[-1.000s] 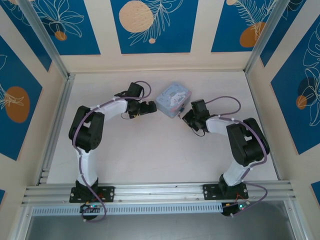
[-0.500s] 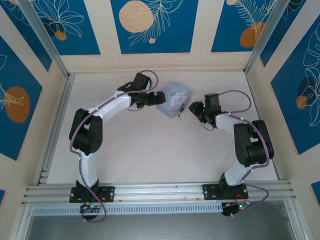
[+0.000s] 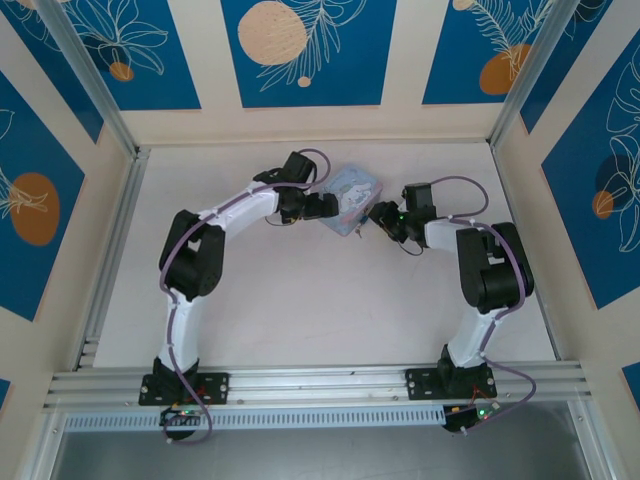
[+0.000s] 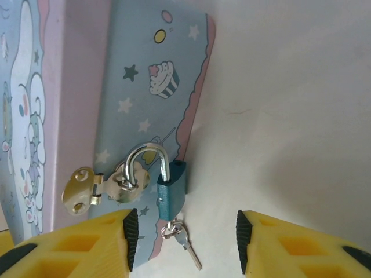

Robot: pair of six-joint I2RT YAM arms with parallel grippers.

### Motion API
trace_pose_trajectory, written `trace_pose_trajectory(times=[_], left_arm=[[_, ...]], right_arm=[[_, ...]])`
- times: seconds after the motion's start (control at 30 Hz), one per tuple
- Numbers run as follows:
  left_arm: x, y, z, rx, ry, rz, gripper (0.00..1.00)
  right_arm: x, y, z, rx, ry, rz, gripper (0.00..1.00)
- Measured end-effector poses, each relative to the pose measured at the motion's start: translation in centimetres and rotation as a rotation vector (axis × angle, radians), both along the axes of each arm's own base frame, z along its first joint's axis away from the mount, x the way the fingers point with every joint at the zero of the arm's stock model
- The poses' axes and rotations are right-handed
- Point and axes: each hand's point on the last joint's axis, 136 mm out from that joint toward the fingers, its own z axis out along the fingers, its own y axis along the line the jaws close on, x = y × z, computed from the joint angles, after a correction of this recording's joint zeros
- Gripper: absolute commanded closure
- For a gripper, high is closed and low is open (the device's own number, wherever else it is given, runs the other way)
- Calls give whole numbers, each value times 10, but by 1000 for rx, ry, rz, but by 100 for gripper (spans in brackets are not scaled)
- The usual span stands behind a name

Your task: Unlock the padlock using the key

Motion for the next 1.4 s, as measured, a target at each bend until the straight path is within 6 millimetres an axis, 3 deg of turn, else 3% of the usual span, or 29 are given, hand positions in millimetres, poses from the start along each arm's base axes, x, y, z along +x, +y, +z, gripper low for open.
trace_pose_trajectory(times=[0.2,0.47,0.87,1.23,1.4], left_arm=[[2,-1,-1,5,2,1,1],[4,-1,1,6,-6,1,1],[6,-2,-2,9,-2,1,1],[8,-2,0,11,-10,5,1],[8,-2,-1,12,-8,5,1]], right_arm=[[-9,9,-7,-58,14,45,38],[-16,21,-8,-250,22,132,36],[-23,13,-22,-363,57,168,36],[-3,19,-22,-360,48,163,36],[10,12,-21,-345,68,116,37]])
